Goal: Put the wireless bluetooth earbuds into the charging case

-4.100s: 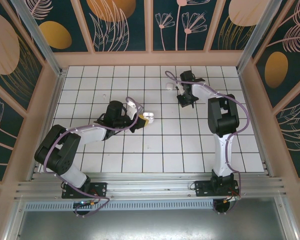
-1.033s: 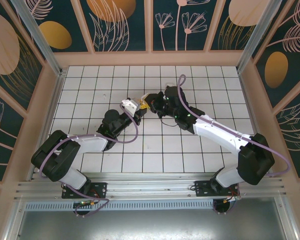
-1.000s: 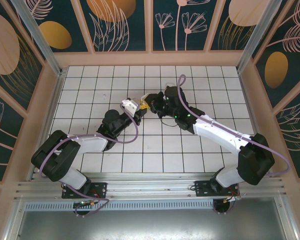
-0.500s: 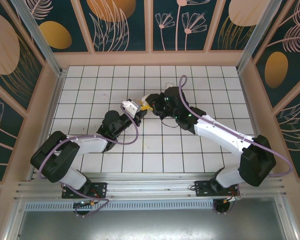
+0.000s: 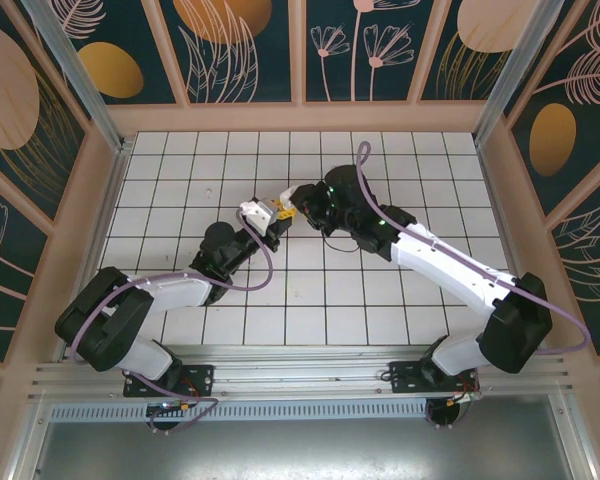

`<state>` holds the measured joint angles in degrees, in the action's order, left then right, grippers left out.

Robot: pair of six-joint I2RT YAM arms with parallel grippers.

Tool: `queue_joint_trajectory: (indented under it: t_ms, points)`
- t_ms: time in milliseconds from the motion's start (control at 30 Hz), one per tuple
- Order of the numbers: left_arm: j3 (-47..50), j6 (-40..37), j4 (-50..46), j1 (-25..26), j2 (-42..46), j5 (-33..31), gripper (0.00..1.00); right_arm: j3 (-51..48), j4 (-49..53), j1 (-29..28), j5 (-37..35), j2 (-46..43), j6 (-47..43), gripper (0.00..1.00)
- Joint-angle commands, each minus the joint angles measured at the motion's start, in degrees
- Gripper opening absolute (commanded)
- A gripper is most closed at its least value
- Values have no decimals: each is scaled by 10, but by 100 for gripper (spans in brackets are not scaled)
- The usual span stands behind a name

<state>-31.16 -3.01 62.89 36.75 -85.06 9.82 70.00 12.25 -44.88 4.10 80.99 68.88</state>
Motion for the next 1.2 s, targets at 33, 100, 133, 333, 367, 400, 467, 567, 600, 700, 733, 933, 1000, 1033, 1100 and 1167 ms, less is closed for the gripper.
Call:
queue_joint_trajectory:
  t_ms: [33,100,133,333,367,400,467,567,600,700,733,933,1000,1033,1100,1167]
  points:
    - [1,4,-16,-8,27,54,0,76,93,-7,-48,-33,-113,25]
    - [1,8,-29,-12,38,92,0,92,111,-2,-92,-49,-170,22]
    - [2,8,-37,-12,46,111,0,97,114,6,-101,-55,-202,22]
    - [-27,-23,-139,-14,92,259,0,95,129,152,155,-35,-285,20]
    - [-30,-25,-150,-13,98,273,0,94,129,168,198,-24,-288,19]
    - [-33,-26,-158,-13,104,284,0,95,130,179,243,-10,-295,18]
    - [-37,-26,-168,-13,114,294,0,104,133,183,304,16,-307,15]
    - [-47,-22,-184,-13,121,291,0,105,122,173,368,45,-314,11]
    - [-52,-20,-190,-13,121,287,0,104,118,168,382,51,-317,10]
    - [-59,-9,-193,-15,118,274,0,106,124,152,398,58,-334,7]
    - [-58,-3,-189,-16,118,268,0,107,128,148,400,57,-340,6]
    - [-45,84,-132,-52,93,277,0,131,173,127,400,17,-411,5]
    - [-38,129,-100,-72,84,288,0,126,180,125,401,-9,-428,5]
    - [-35,147,-88,-79,81,293,0,120,183,126,398,-18,-433,5]
    - [-34,164,-80,-87,76,296,0,105,186,131,382,-39,-440,5]
    - [-37,168,-89,-90,73,294,0,87,177,146,374,-53,-437,6]
